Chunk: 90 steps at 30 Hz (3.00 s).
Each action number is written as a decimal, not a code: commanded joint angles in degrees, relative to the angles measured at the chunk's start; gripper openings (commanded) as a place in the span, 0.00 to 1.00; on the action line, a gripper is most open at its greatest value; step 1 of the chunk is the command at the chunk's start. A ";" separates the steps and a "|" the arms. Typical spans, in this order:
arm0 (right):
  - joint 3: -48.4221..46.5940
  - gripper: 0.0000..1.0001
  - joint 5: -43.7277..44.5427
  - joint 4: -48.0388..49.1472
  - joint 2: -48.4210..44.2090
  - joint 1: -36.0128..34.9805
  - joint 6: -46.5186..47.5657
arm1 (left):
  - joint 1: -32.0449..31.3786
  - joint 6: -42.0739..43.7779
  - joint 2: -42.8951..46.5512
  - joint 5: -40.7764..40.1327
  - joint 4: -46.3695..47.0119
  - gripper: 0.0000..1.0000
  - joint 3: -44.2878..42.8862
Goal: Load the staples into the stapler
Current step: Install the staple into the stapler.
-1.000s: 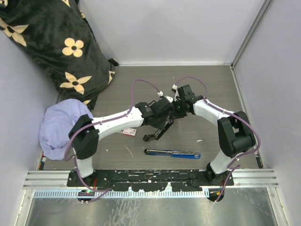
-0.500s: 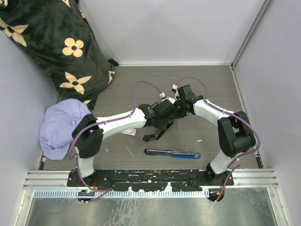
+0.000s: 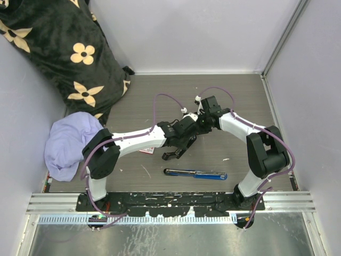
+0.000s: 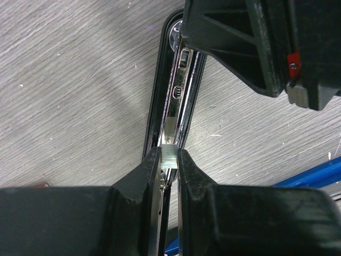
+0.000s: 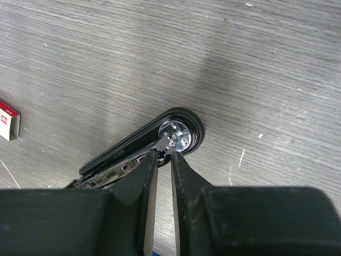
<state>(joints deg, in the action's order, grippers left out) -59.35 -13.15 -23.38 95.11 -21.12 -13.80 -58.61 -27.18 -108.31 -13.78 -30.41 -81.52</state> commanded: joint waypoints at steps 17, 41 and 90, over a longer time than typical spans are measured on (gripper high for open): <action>2.89 0.20 4.45 -5.71 1.92 0.34 2.99 | 0.30 5.43 -0.73 -1.94 8.32 0.13 2.19; 2.87 0.20 4.27 -5.78 2.01 0.32 2.97 | 1.21 9.08 -1.68 -0.90 11.03 0.10 3.63; 2.34 0.20 4.25 -6.27 2.18 0.38 3.24 | 1.87 10.64 3.37 1.04 13.53 0.41 6.00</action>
<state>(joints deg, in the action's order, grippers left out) -59.35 -13.17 -23.40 95.11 -21.12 -13.65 -57.19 -16.91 -108.60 -13.19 -18.90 -76.03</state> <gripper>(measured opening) 0.205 0.408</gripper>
